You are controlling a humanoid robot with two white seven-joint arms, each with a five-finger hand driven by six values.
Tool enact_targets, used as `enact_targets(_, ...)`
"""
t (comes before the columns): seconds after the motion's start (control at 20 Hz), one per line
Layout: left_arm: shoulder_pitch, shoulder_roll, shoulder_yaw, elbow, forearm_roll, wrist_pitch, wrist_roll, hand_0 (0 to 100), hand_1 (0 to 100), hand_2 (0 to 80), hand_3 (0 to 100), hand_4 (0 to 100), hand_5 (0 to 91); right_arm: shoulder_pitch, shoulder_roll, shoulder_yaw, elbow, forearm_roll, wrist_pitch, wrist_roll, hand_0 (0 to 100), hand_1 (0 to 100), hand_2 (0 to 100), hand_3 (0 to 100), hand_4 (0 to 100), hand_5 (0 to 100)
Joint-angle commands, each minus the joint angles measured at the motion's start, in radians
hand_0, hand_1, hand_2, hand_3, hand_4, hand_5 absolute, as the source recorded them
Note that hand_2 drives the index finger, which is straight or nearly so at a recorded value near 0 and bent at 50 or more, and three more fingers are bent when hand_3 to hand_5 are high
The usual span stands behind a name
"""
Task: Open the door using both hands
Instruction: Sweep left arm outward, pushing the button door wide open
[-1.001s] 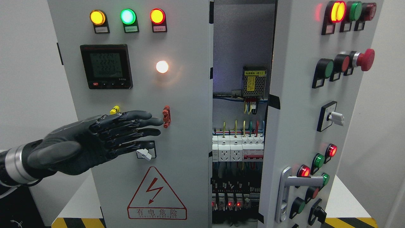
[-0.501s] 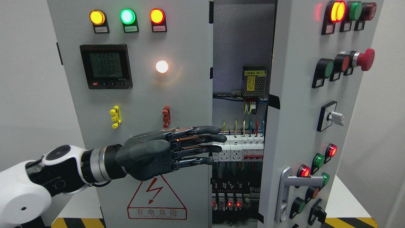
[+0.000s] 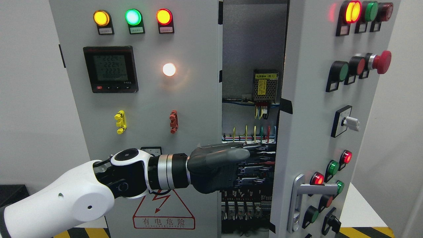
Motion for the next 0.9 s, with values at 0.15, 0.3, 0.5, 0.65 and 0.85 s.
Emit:
enact_targets(0.15, -0.004, -0.185, 0.088, 0.063, -0.008, 0.021, 0.024, 12, 56, 0.0, 0, 0, 0.0, 0.000, 0.000, 0.000, 0.000, -0.031, 0.000, -0.001, 10, 13, 0, 0, 0, 0)
enact_targets(0.3, -0.007, -0.207, 0.091, 0.058, -0.009, 0.044, 0.027, 12, 56, 0.0, 0, 0, 0.0, 0.000, 0.000, 0.000, 0.000, -0.029, 0.000, 0.000, 10, 13, 0, 0, 0, 0)
enact_targets(0.5, -0.007, -0.240, 0.090, 0.032, -0.011, 0.050, 0.125, 12, 56, 0.0, 0, 0, 0.0, 0.000, 0.000, 0.000, 0.000, -0.031, 0.000, 0.000, 10, 13, 0, 0, 0, 0)
enact_targets(0.65, -0.012, -0.291, 0.090, 0.014, -0.037, 0.067, 0.171, 12, 56, 0.0, 0, 0, 0.0, 0.000, 0.000, 0.000, 0.000, -0.031, 0.000, 0.000, 10, 13, 0, 0, 0, 0)
enact_targets(0.85, -0.013, -0.382, 0.091, 0.020, -0.115, 0.070, 0.219, 12, 56, 0.0, 0, 0, 0.0, 0.000, 0.000, 0.000, 0.000, -0.031, 0.000, 0.000, 10, 13, 0, 0, 0, 0)
